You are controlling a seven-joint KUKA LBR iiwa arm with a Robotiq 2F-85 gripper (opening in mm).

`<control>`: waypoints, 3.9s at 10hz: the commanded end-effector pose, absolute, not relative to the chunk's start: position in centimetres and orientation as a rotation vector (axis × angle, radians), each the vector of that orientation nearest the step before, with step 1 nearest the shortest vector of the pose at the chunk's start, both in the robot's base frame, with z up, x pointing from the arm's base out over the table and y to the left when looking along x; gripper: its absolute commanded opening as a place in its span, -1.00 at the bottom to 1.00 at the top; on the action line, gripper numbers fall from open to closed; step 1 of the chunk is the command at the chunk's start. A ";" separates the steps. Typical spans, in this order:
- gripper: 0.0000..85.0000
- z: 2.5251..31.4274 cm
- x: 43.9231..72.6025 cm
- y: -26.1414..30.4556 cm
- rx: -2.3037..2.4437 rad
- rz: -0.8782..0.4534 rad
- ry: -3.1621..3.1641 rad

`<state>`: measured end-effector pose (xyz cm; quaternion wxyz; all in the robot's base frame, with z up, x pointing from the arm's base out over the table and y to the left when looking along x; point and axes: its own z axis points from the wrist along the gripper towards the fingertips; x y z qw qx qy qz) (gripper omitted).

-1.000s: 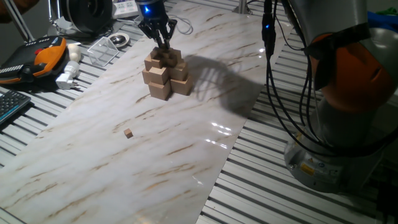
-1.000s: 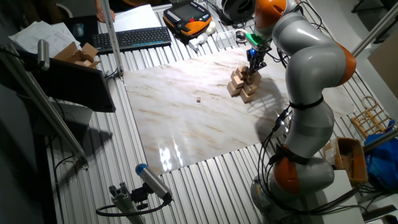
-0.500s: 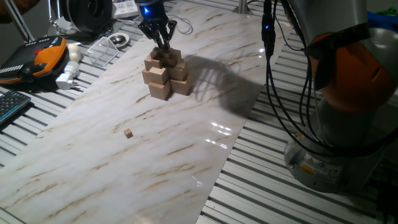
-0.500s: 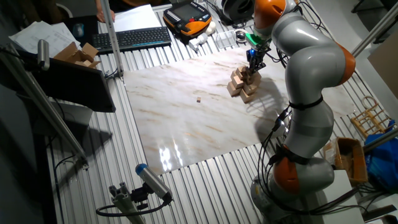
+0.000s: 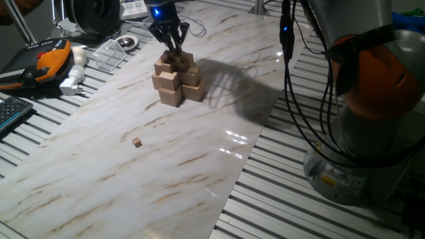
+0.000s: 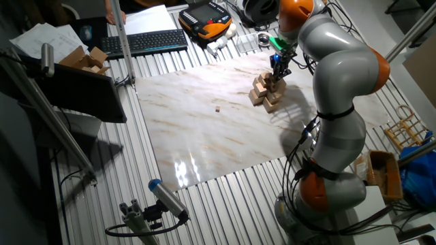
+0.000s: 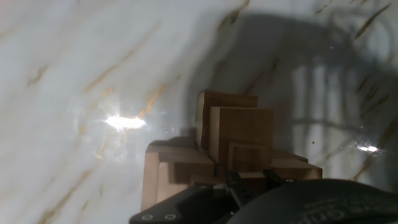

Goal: Stack the blocks into a cross shape

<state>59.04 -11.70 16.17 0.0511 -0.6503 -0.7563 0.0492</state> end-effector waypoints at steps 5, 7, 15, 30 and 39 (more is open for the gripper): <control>-1.00 16.1 58.9 -11.7 -1.970 0.157 -2.301; -1.00 16.1 58.9 -11.7 -1.969 0.154 -2.304; -1.00 16.1 58.9 -11.6 -1.977 0.148 -2.299; -0.20 16.1 59.0 -11.5 -1.978 0.132 -2.309; -0.20 18.5 59.9 -12.0 -1.917 0.135 -2.328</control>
